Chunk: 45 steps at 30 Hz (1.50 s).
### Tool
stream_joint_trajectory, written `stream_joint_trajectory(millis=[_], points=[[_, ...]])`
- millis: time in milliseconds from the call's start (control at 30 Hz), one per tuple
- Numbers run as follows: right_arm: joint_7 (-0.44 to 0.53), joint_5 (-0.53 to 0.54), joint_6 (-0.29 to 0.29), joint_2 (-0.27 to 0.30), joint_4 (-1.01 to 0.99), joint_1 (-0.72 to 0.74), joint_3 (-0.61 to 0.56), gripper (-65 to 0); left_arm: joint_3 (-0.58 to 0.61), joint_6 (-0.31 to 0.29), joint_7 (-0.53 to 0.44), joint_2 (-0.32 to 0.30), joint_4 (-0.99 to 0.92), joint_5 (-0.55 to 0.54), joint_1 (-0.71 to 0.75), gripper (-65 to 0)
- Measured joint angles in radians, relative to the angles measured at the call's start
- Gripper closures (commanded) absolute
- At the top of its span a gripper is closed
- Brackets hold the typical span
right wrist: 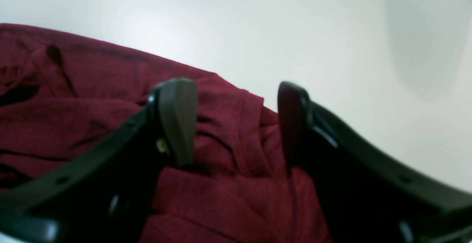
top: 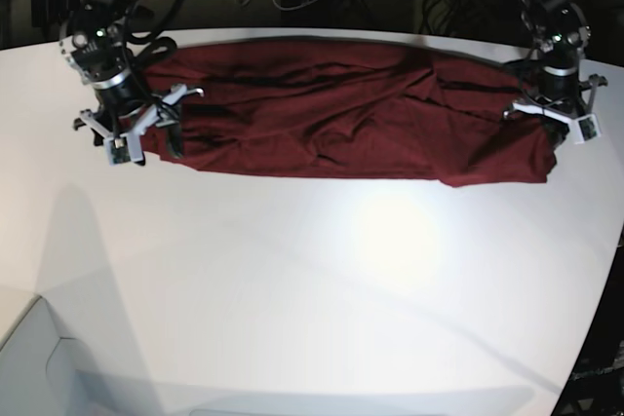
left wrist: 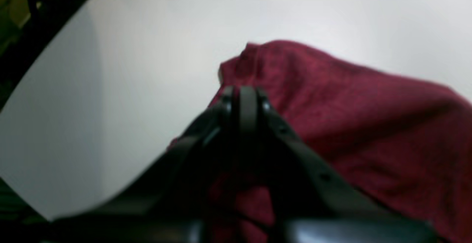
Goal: Layout the t-shirt on the table in an organized manner, then fold the t-shirt properly
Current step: 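Grasp both ends of the folded strip with both grippers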
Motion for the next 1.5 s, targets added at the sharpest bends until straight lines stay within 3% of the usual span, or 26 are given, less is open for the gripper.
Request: stream_joint_trajectory(millis=[133, 333, 633, 700, 900, 967, 1233, 1500], points=[[0.0, 0.0, 0.0, 0.0, 0.0, 0.001, 0.0, -35.2, -0.024, -0.006, 0.0, -0.002, -0.008, -0.003, 0.027, -0.1], [0.0, 0.0, -0.002, -0.001, 0.0, 0.001, -0.016, -35.2, -0.026, -0.006, -0.02, -0.061, -0.061, -0.008, 0.023, -0.2], [0.0, 0.0, 0.0, -0.013, 0.0, -0.002, -0.025, -35.2, -0.02, -0.006, -0.004, -0.072, -0.134, -0.004, 0.019, -0.7], [0.0, 0.0, 0.0, -0.014, 0.0, 0.0, -0.027, -35.2, -0.019, -0.006, -0.005, -0.072, -0.133, -0.004, 0.019, -3.6], [0.0, 0.0, 0.0, -0.014, 0.0, 0.0, -0.027, -35.2, -0.023, -0.006, -0.002, -0.064, -0.111, -0.004, 0.023, -28.0], [0.0, 0.0, 0.0, -0.014, 0.0, 0.0, -0.027, -35.2, -0.024, -0.005, 0.005, -0.06, -0.079, -0.004, 0.029, -33.0], [0.0, 0.0, 0.0, -0.014, 0.0, 0.0, -0.027, -35.2, -0.027, -0.006, -0.006, -0.043, 0.019, -0.005, 0.036, -34.1], [0.001, 0.0, 0.0, -0.014, -0.002, 0.0, -0.027, -35.2, -0.022, -0.01, -0.004, -0.09, -0.095, -0.007, -0.011, -35.4]])
